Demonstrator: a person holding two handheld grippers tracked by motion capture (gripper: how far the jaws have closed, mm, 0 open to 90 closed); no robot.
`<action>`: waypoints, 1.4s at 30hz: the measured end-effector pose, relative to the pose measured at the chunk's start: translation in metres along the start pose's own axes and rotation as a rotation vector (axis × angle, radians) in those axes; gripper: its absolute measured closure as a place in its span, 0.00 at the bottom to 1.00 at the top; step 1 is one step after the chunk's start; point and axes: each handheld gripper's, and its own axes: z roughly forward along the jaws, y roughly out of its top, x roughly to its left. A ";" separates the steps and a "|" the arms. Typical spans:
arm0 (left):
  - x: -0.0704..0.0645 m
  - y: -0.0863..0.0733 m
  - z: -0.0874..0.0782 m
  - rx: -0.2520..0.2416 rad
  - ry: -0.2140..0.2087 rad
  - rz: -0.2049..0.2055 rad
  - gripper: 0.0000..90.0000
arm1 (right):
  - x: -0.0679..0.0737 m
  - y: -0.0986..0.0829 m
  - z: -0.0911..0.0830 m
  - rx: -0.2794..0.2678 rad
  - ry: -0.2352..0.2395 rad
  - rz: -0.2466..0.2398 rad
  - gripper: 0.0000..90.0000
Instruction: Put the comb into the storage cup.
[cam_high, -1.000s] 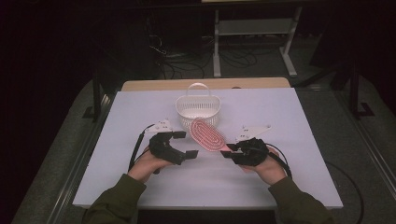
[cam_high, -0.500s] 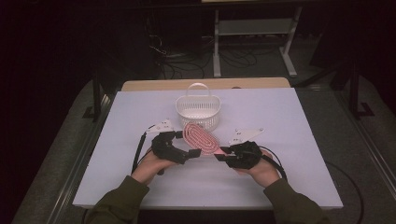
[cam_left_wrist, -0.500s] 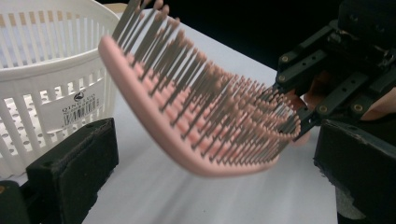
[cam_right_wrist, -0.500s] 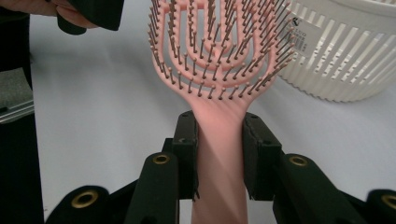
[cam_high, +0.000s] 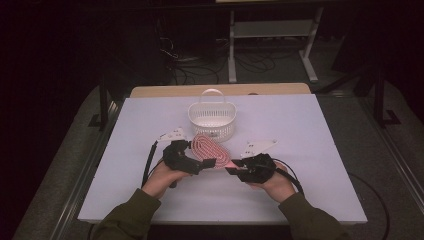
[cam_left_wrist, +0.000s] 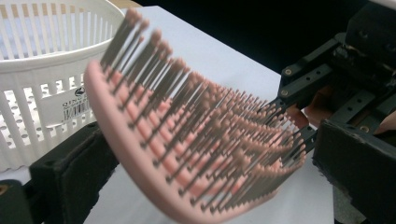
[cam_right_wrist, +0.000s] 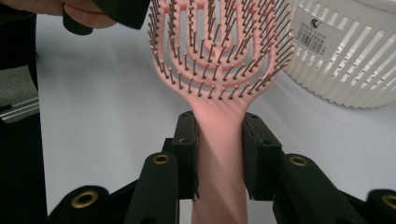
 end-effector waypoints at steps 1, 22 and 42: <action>0.000 0.000 0.000 -0.001 0.003 -0.002 0.02 | 0.001 0.000 0.001 0.001 -0.001 -0.004 0.77; 0.004 0.001 -0.006 -0.007 0.033 -0.051 0.25 | 0.005 -0.001 0.007 0.005 -0.031 -0.029 0.77; 0.008 0.001 -0.007 0.011 0.001 -0.083 0.47 | 0.007 -0.001 0.009 0.000 -0.048 -0.040 0.76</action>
